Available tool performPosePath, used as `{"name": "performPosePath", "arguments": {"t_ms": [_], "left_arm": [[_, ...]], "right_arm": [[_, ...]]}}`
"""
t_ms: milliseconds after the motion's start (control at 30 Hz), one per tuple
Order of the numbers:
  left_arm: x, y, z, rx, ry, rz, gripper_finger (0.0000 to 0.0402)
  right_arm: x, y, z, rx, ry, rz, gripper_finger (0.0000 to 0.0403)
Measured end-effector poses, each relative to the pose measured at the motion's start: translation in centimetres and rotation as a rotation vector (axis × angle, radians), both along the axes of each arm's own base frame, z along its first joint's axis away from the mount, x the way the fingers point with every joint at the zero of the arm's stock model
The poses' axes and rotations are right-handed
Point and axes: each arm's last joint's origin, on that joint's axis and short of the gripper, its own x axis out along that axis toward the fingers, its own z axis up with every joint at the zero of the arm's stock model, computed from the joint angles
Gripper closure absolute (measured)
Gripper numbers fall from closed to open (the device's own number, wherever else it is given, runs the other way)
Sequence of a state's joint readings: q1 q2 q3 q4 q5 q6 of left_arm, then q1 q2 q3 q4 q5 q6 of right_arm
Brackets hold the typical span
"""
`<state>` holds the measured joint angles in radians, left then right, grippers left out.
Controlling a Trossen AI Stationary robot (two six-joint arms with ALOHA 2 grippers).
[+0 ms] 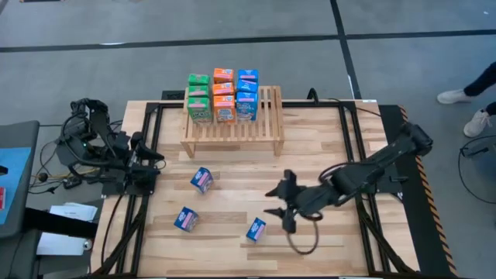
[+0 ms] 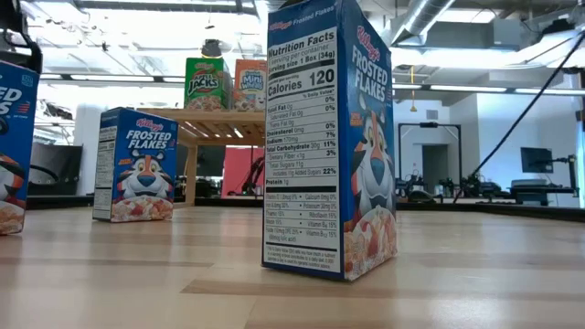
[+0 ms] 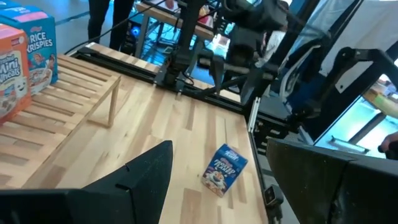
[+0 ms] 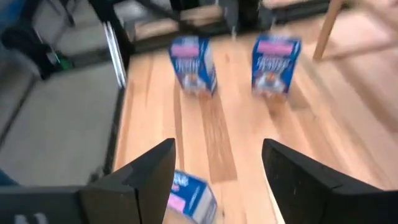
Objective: Stack cereal on shelf
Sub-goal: Put the bottom right blue cereal box on the shelf
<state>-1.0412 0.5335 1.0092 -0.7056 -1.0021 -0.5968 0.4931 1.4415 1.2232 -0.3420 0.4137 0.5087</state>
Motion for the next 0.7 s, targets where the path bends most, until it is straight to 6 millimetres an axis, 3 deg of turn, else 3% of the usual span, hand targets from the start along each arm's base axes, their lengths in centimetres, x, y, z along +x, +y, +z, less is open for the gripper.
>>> {"name": "performPosePath", "arguments": {"t_ms": [300, 533, 700], "left_arm": [[-0.1, 0.2, -0.1, 0.01, 0.009, -0.012, 0.0152], [-0.1, 0.1, -0.2, 0.015, 0.017, -0.029, 0.0152], [-0.1, 0.2, -0.4, 0.03, 0.028, -0.028, 0.0152]], "right_arm": [[3.3, 0.8, -5.4, 0.047, 0.21, 0.159, 0.0133], [4.9, 0.5, -5.6, -0.01, 0.257, 0.25, 0.0074], [6.2, 1.3, -6.1, -0.054, 0.3, 0.439, 0.003]]}}
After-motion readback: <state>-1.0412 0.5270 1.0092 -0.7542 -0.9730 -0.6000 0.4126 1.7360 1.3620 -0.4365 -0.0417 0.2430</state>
